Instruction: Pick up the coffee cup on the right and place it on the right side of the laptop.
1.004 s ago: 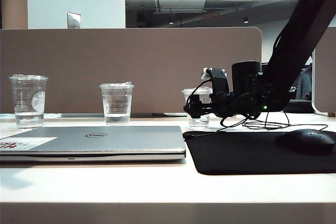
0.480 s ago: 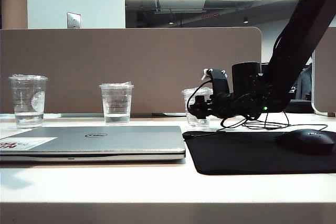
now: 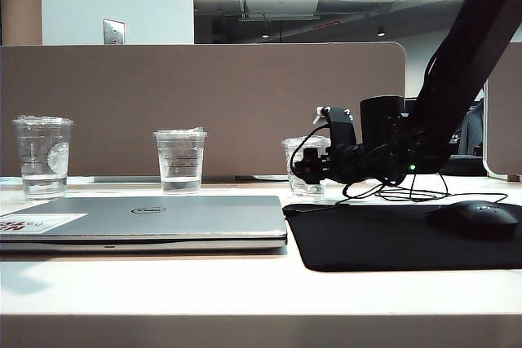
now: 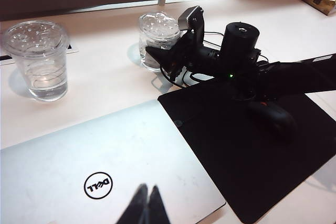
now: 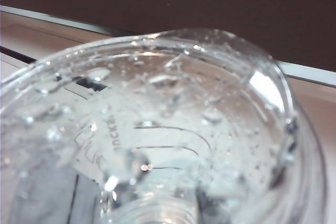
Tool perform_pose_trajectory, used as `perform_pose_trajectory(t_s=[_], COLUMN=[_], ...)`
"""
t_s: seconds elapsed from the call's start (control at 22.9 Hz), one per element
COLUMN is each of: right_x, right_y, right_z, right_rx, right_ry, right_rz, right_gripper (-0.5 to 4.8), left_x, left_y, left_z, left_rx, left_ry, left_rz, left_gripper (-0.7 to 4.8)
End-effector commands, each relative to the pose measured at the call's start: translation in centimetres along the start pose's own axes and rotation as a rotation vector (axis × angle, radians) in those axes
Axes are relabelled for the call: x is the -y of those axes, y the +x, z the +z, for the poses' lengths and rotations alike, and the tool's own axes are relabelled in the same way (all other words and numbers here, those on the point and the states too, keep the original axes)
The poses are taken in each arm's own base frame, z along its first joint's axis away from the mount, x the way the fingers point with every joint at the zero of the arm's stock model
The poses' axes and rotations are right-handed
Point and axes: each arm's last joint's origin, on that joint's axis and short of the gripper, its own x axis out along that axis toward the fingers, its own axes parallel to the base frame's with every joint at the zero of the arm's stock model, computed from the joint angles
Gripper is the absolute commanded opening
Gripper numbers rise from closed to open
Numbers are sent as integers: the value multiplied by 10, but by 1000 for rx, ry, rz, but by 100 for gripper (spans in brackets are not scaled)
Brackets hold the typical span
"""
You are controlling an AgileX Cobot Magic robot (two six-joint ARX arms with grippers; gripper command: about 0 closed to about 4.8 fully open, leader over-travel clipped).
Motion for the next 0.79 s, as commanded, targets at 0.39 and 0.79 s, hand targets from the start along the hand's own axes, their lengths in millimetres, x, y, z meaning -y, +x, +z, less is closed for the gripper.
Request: perform_pose_trajectory(t_s=[0.39,0.79], right_x=[-5,-15], right_y=[-18,-51], right_z=[89,169], right_rx=[44,76], right_ry=[-12,-24], right_rz=[4,2], right_gripper=[242,242], left_x=[0,0], left_y=[-1,-1], left_z=[1,1], left_rx=[9,9], left_ry=[-1,-1], left_rz=[-5,-4], left_gripper=[-5,-5])
